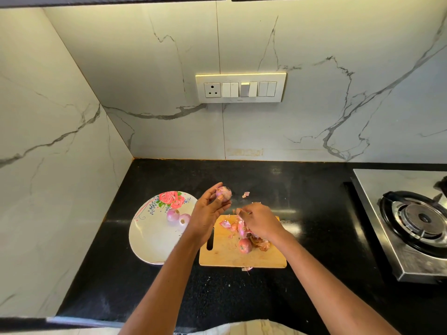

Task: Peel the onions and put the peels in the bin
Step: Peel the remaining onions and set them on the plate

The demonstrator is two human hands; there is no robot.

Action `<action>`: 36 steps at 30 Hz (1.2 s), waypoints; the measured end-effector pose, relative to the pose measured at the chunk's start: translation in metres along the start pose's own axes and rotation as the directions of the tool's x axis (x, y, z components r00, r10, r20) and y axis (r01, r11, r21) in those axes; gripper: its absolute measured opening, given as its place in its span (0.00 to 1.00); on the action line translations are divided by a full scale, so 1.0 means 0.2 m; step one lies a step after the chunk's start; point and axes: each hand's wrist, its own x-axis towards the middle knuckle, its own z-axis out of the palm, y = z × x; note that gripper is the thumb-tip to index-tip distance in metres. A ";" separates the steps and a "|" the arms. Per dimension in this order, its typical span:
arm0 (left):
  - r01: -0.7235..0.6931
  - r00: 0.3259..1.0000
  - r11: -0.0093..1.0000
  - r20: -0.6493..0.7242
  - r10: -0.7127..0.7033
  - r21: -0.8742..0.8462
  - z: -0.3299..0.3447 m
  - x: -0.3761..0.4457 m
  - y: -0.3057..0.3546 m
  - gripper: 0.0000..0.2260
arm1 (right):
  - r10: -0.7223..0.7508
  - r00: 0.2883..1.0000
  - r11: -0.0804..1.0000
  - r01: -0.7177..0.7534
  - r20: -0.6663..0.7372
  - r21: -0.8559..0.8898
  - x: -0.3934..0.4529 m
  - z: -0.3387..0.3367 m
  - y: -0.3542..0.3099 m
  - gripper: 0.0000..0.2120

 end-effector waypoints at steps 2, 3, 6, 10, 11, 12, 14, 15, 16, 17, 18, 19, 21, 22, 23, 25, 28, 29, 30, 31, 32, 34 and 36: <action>0.006 1.000 1.000 0.027 -0.006 0.031 0.01 -0.01 -0.01 0.19 | -0.019 0.997 1.000 0.017 -0.080 -0.021 0.00 0.00 0.01 0.10; 0.002 0.999 0.999 0.033 -0.003 0.035 0.00 -0.01 0.00 0.20 | -0.026 0.993 1.000 0.026 -0.114 0.002 0.00 -0.01 0.01 0.05; -0.012 1.000 1.000 0.021 0.012 0.014 -0.01 0.00 0.03 0.20 | -0.036 0.992 0.997 0.043 -0.122 0.059 0.02 -0.03 0.00 0.08; -0.050 0.999 0.999 -0.007 0.051 0.014 0.00 0.00 0.04 0.23 | -0.085 0.970 0.974 0.129 -0.226 0.187 0.03 -0.10 -0.06 0.07; -0.056 0.998 0.998 -0.008 0.056 0.016 0.01 0.00 0.04 0.22 | -0.102 0.959 0.961 0.163 -0.265 0.222 0.04 -0.12 -0.09 0.07; -0.059 0.998 0.998 -0.007 0.059 0.015 0.01 0.01 0.04 0.20 | -0.116 0.948 0.946 0.197 -0.296 0.258 0.04 -0.14 -0.12 0.09; -0.064 0.998 0.998 0.004 0.064 0.011 0.00 0.01 0.04 0.18 | -0.147 0.939 0.924 0.243 -0.312 0.294 0.04 -0.16 -0.17 0.11; -0.067 0.998 0.998 0.014 0.067 0.016 0.00 0.01 0.04 0.17 | -0.163 0.936 0.923 0.256 -0.311 0.287 0.04 -0.15 -0.19 0.11; -0.071 0.997 0.997 0.022 0.071 0.025 0.01 0.01 0.04 0.18 | -0.174 0.934 0.924 0.265 -0.313 0.276 0.04 -0.14 -0.19 0.11; -0.075 0.997 0.997 0.027 0.075 0.034 0.02 0.00 0.04 0.19 | -0.177 0.930 0.925 0.269 -0.321 0.270 0.04 -0.14 -0.18 0.10; -0.077 0.997 0.996 0.029 0.076 0.044 0.03 0.00 0.04 0.20 | -0.172 0.928 0.924 0.268 -0.330 0.273 0.04 -0.14 -0.17 0.10; -0.078 0.997 0.996 0.029 0.076 0.053 0.04 0.00 0.05 0.20 | -0.165 0.926 0.924 0.265 -0.340 0.274 0.04 -0.13 -0.16 0.10; -0.079 0.997 0.995 0.028 0.078 0.066 0.04 0.00 0.05 0.18 | -0.157 0.921 0.931 0.259 -0.358 0.258 0.04 -0.13 -0.15 0.10; -0.079 0.997 0.995 0.023 0.078 0.063 0.03 0.00 0.05 0.17 | -0.157 0.920 0.932 0.258 -0.358 0.255 0.04 -0.13 -0.15 0.10; -0.078 0.997 0.995 0.018 0.077 0.055 0.03 -0.01 0.05 0.17 | -0.157 0.921 0.930 0.259 -0.357 0.261 0.04 -0.12 -0.16 0.10; -0.072 0.997 0.997 0.013 0.072 0.037 0.02 -0.02 0.05 0.20 | -0.152 0.922 0.927 0.258 -0.357 0.273 0.04 -0.11 -0.17 0.09; -0.061 0.998 0.998 0.017 0.060 0.033 0.02 -0.02 0.03 0.18 | -0.132 0.923 0.933 0.239 -0.362 0.268 0.02 -0.11 -0.16 0.08; -0.056 0.998 0.998 0.017 0.056 0.037 0.02 -0.02 0.03 0.16 | -0.117 0.923 0.935 0.227 -0.366 0.274 0.02 -0.10 -0.15 0.07; -0.054 0.998 0.998 0.016 0.053 0.044 0.03 -0.02 0.02 0.14 | -0.102 0.924 0.935 0.215 -0.369 0.282 0.02 -0.10 -0.14 0.07; -0.054 0.998 0.997 0.016 0.053 0.052 0.03 -0.02 0.02 0.13 | -0.090 0.925 0.936 0.206 -0.369 0.287 0.02 -0.10 -0.14 0.06; -0.055 0.998 0.997 0.014 0.054 0.058 0.04 -0.01 0.02 0.12 | -0.085 0.926 0.935 0.201 -0.368 0.291 0.02 -0.10 -0.13 0.06; -0.058 0.998 0.997 0.011 0.058 0.051 0.04 -0.01 0.02 0.12 | -0.084 0.931 0.928 0.203 -0.355 0.313 0.02 -0.11 -0.13 0.07; -0.061 0.998 0.997 0.007 0.061 0.036 0.03 -0.01 0.02 0.13 | -0.086 0.940 0.909 0.209 -0.330 0.359 0.02 -0.11 -0.15 0.08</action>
